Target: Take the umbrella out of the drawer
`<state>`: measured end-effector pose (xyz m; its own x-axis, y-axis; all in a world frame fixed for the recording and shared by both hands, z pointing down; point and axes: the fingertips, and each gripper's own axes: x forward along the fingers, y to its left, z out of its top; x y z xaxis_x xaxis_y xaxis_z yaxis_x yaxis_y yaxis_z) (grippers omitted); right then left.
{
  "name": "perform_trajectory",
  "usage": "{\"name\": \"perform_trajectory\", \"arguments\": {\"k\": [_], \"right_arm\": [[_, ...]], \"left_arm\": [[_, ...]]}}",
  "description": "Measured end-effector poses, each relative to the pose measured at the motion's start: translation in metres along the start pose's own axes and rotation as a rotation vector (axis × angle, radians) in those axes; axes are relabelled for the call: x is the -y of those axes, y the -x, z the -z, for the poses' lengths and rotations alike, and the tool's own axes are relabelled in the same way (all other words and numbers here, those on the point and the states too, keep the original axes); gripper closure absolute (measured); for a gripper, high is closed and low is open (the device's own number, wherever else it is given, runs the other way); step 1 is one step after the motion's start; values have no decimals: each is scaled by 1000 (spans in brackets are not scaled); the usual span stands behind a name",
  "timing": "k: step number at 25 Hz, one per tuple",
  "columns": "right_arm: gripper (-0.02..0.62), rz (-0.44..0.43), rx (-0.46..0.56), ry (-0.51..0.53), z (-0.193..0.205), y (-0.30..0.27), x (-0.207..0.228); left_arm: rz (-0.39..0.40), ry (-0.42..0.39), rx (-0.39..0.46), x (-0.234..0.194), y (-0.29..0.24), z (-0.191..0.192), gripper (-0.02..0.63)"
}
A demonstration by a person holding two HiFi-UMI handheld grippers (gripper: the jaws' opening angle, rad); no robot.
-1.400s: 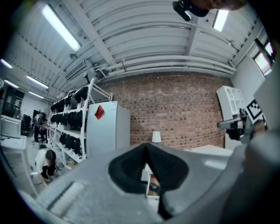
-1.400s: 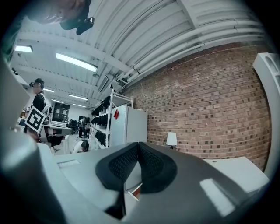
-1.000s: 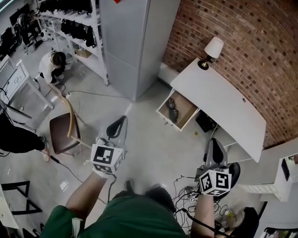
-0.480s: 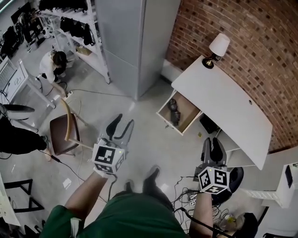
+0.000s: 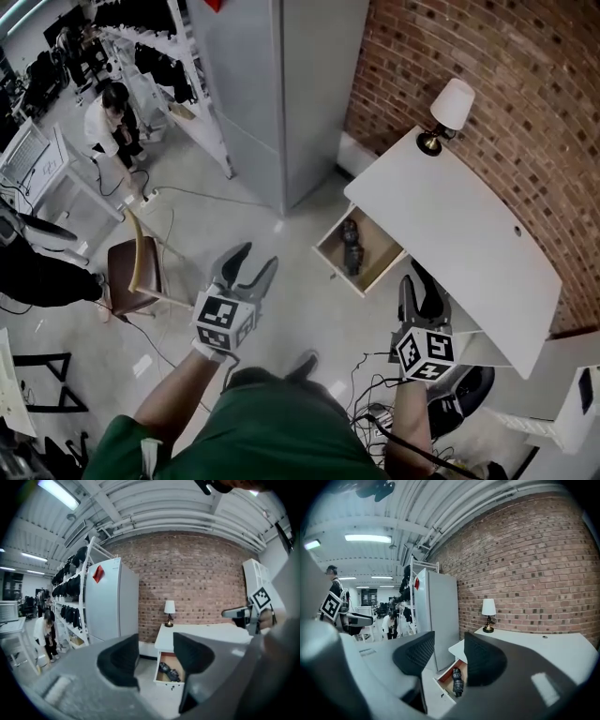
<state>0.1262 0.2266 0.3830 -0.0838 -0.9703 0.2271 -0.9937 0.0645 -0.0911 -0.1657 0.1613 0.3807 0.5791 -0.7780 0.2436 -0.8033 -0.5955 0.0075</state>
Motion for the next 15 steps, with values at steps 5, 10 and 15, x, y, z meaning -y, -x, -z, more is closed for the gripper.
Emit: {"name": "perform_trajectory", "arguments": {"k": [5,10,15], "right_arm": [[414,-39,-37,-19,13,-27,17],[414,-62,-85,-47,34,-60,26],[414,-65,-155,-57,57,-95,29]], "left_arm": [[-33,3,-28,0,-18,5,376],[-50,12,-60,-12,-40,18,379],[-41,34,-136,-31,-70,39,380]]}}
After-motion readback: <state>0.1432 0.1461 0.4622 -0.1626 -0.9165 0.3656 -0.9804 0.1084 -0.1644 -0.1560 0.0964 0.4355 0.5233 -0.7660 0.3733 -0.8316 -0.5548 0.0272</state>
